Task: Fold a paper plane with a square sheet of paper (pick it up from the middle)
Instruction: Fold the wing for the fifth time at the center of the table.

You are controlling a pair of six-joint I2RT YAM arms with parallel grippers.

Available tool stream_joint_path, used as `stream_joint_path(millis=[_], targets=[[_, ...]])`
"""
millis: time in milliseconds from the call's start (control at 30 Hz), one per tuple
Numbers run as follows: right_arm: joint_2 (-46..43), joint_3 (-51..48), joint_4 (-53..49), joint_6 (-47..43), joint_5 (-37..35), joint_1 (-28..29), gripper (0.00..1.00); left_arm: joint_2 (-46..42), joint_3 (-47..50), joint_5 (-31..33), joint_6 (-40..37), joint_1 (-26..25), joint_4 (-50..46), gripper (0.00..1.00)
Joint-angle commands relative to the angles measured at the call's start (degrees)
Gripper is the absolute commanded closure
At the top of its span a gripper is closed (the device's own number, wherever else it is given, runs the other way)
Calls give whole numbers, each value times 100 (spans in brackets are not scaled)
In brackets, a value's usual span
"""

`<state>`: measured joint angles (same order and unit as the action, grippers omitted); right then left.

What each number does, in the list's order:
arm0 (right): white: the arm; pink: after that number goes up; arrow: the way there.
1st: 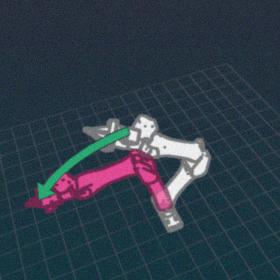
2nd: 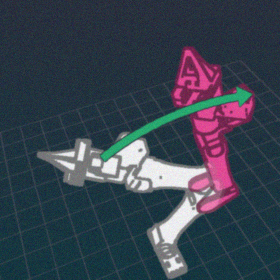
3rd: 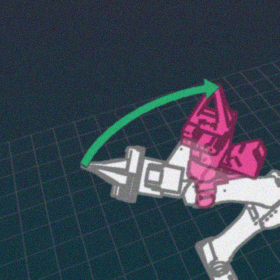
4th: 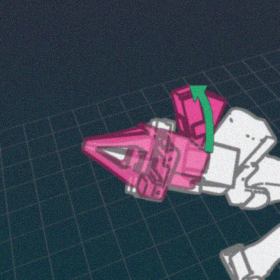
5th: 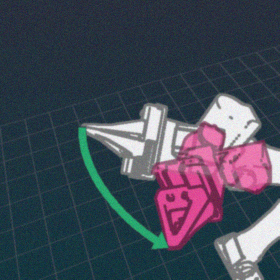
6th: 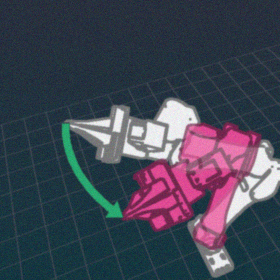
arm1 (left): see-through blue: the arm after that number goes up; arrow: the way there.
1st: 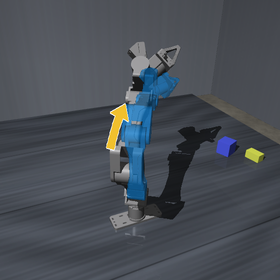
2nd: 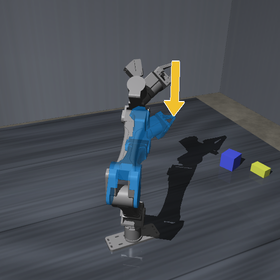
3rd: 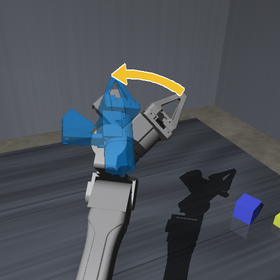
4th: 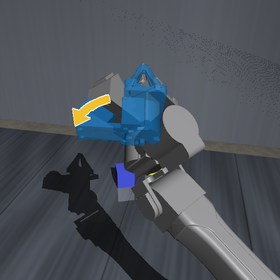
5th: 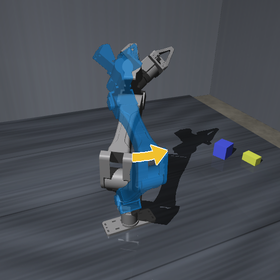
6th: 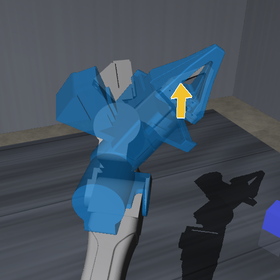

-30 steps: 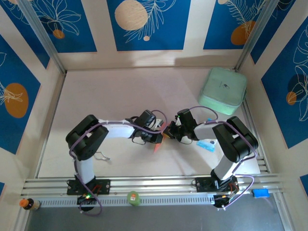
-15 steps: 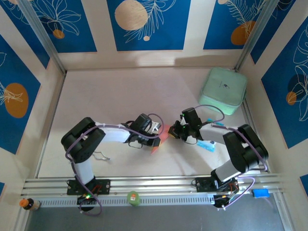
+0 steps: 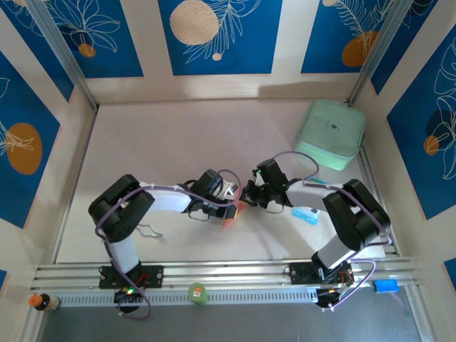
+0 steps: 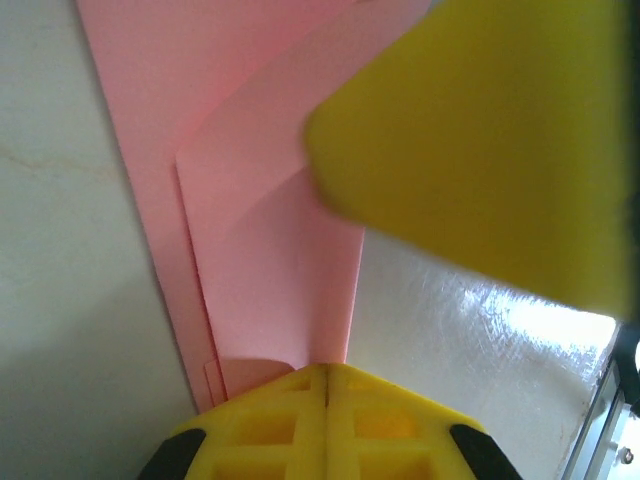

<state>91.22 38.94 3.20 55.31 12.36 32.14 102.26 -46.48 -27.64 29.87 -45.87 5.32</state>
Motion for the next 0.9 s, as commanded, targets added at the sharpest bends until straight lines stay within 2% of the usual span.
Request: stream_joint_path(millis=[0, 167, 533, 867], targets=[[281, 57, -161, -50, -211, -40, 99, 139, 313, 217, -56, 17, -908, 100], [540, -467, 714, 122, 160, -428, 99, 128, 358, 256, -25, 21, -910, 100], [643, -401, 901, -182, 424, -830, 97, 247, 375, 307, -35, 23, -947, 100], [582, -539, 1209, -231, 632, -1591, 95, 286, 403, 237, -30, 26, -904, 100]])
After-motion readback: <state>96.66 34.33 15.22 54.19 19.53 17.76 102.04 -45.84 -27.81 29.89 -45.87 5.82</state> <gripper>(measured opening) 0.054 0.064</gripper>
